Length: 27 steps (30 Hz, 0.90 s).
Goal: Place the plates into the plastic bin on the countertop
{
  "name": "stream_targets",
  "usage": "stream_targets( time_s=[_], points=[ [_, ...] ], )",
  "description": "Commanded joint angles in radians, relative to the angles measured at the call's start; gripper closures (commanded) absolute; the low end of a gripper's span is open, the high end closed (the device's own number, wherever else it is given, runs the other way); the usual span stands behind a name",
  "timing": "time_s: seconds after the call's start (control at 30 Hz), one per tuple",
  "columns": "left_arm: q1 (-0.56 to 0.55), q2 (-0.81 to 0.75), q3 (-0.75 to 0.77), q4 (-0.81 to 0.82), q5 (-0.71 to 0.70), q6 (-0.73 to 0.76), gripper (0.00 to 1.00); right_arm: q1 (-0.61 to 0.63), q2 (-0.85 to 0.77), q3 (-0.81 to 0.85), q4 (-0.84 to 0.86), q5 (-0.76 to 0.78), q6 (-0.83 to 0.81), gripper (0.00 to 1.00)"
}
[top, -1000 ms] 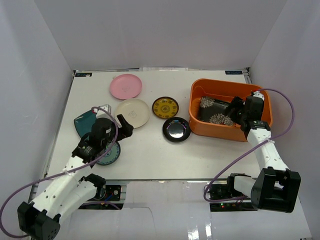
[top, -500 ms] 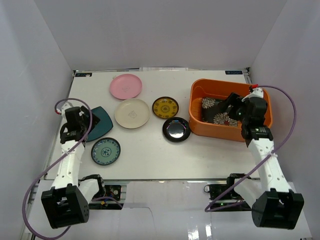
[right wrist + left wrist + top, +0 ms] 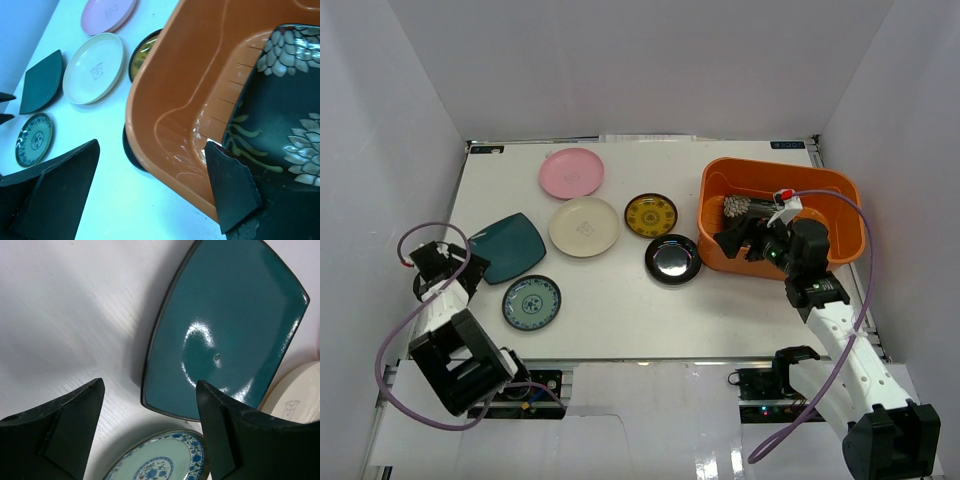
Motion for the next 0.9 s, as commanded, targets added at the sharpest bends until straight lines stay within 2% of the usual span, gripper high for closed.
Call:
stream_targets(
  time_s=[0.0, 0.03, 0.1, 0.23, 0.47, 0.57, 0.6, 0.67, 0.7, 0.87],
  points=[
    [0.061, 0.025, -0.005, 0.111, 0.177, 0.089, 0.16, 0.021, -0.022, -0.017, 0.073, -0.070, 0.000, 0.08],
    [0.063, 0.040, -0.009, 0.122, 0.243, 0.091, 0.16, 0.029, -0.025, -0.017, 0.074, -0.074, 0.000, 0.08],
    [0.065, 0.114, -0.009, 0.144, 0.288, 0.097, 0.16, 0.035, -0.038, -0.026, 0.089, -0.086, 0.005, 0.08],
    [0.085, 0.238, 0.021, 0.138, 0.329, 0.117, 0.18, 0.049, -0.041, -0.037, 0.117, -0.109, 0.020, 0.07],
    [0.095, 0.433, 0.063, 0.191, 0.371, 0.089, 0.35, 0.063, -0.032, -0.029, 0.105, -0.077, 0.011, 0.06],
    [0.095, 0.493, 0.070, 0.230, 0.404, 0.063, 0.58, 0.072, -0.025, -0.035, 0.108, -0.058, 0.013, 0.05],
    [0.095, 0.516, 0.076, 0.244, 0.421, 0.057, 0.77, 0.078, -0.022, -0.037, 0.108, -0.055, 0.014, 0.05],
    [0.097, 0.534, 0.080, 0.259, 0.443, 0.037, 0.95, 0.089, -0.012, -0.047, 0.116, -0.048, 0.022, 0.04],
    [0.097, 0.541, 0.083, 0.276, 0.463, 0.033, 1.00, 0.106, -0.007, -0.049, 0.120, -0.044, 0.029, 0.04],
    [0.118, 0.479, 0.052, 0.368, 0.492, -0.025, 1.00, 0.199, 0.025, -0.037, 0.139, 0.015, 0.052, 0.03]
  ],
)
